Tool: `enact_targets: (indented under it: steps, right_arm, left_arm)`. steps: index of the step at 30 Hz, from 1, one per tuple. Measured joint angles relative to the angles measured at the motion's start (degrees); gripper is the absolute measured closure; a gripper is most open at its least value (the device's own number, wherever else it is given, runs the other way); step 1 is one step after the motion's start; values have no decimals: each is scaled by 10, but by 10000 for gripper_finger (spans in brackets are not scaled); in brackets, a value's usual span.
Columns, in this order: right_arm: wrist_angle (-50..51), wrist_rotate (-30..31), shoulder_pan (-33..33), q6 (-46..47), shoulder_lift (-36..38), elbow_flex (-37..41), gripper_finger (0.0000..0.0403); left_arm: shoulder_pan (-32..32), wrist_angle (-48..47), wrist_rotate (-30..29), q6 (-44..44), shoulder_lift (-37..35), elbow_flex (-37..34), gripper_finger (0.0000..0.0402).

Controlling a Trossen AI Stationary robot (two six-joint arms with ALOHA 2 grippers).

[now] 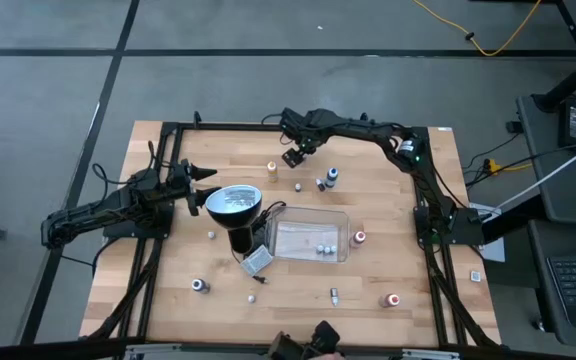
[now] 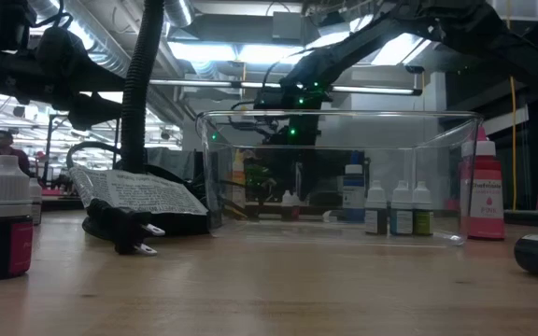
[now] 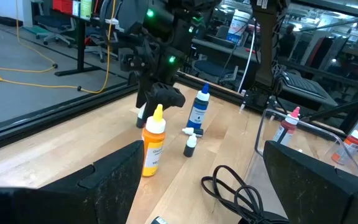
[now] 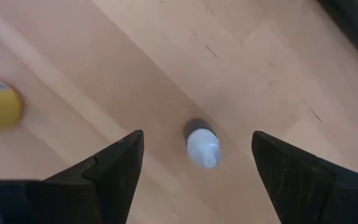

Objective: Pick & Place food coloring
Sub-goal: Put the small red food coloring bottle into the transparent bin

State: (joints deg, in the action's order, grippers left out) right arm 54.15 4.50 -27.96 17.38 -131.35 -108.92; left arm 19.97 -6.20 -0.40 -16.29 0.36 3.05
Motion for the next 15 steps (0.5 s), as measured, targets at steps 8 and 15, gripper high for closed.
enact_targets:
  steps: [8,15]
  right_arm:
    - [1,-1,0,-20,-3,0,113]
    - [0,-16,0,-27,-3,0,180]
  left_arm:
    - [0,0,0,0,0,0,80]
    - [0,0,0,0,0,0,80]
